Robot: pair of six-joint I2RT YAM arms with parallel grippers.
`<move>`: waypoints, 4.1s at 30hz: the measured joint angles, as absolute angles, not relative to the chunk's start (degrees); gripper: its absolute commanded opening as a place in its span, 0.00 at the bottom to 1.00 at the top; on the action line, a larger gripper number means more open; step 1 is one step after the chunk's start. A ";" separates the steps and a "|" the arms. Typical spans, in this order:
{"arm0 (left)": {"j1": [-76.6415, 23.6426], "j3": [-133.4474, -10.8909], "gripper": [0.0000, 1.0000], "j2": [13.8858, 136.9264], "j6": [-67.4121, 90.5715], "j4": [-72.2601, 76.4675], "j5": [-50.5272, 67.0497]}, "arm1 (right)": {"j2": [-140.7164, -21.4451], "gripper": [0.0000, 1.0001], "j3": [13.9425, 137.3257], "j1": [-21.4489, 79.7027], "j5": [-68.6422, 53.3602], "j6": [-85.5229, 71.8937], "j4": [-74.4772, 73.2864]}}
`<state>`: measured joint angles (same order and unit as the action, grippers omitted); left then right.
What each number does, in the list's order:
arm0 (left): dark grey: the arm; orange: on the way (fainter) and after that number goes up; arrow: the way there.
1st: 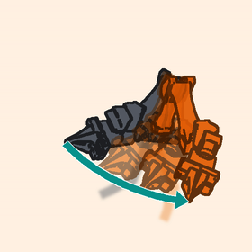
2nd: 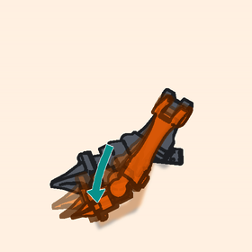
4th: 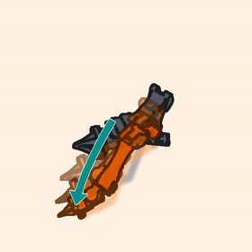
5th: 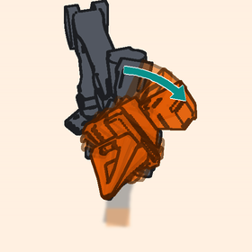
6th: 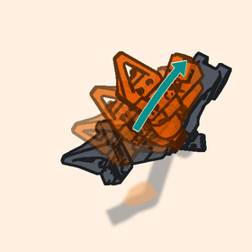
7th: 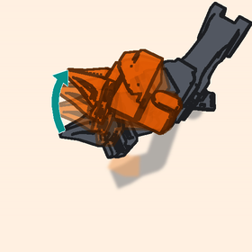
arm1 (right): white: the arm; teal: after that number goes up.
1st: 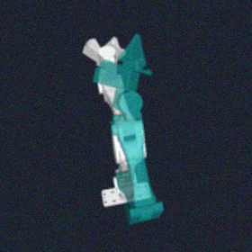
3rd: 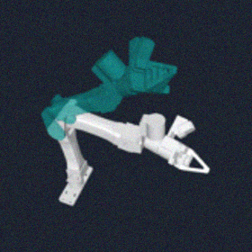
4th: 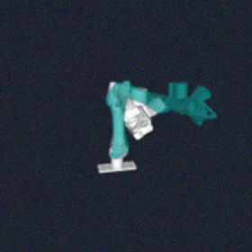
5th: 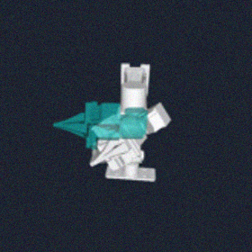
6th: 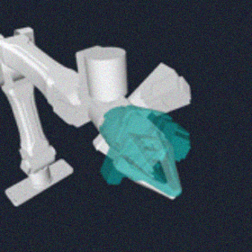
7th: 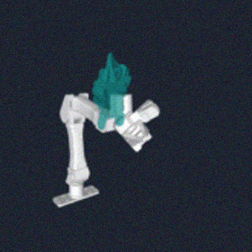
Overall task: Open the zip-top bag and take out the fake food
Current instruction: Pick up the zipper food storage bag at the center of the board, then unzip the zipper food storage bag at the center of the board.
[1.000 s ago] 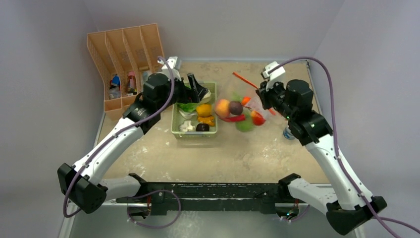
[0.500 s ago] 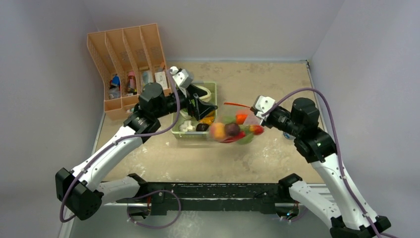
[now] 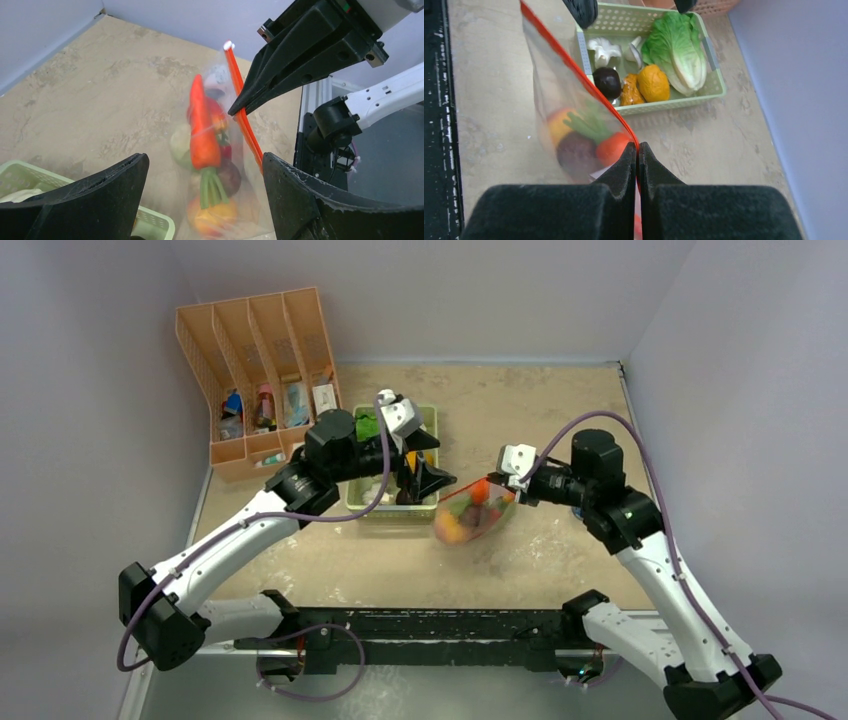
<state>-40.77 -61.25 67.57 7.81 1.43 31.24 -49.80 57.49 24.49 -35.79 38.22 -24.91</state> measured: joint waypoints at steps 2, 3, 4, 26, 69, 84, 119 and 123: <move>-41.41 -61.87 0.83 68.20 6.22 -0.21 31.11 | -50.33 0.00 57.39 24.49 -37.65 38.70 -24.71; -41.76 -62.15 0.82 68.62 5.63 -0.93 31.14 | -50.70 0.00 57.21 24.49 -38.57 39.05 -24.47; -42.15 -62.35 0.82 69.14 5.02 -1.58 31.16 | -51.05 0.00 56.99 24.47 -39.18 39.29 -24.25; -48.18 -66.39 0.21 73.93 -0.99 -13.78 22.52 | -54.13 0.02 53.32 24.38 -47.37 39.20 -18.52; -48.53 -45.93 0.00 50.83 2.94 -12.97 -3.66 | -61.58 0.57 33.78 4.45 -67.13 17.58 14.83; -48.53 -45.93 0.00 50.22 2.98 -13.06 -5.43 | -55.42 0.66 34.26 4.47 -67.40 19.31 11.44; -48.51 -45.74 0.00 48.42 3.86 -13.37 -6.87 | -55.99 0.67 23.88 11.29 -67.55 2.81 33.61; -48.51 -45.74 0.00 48.40 3.97 -13.37 -6.96 | -58.08 0.63 20.64 12.53 -64.25 -1.39 43.03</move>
<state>-48.51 -45.74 48.40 3.97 -13.37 -6.96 -58.08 20.64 12.53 -64.25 -1.39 43.03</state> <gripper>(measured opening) 0.010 0.667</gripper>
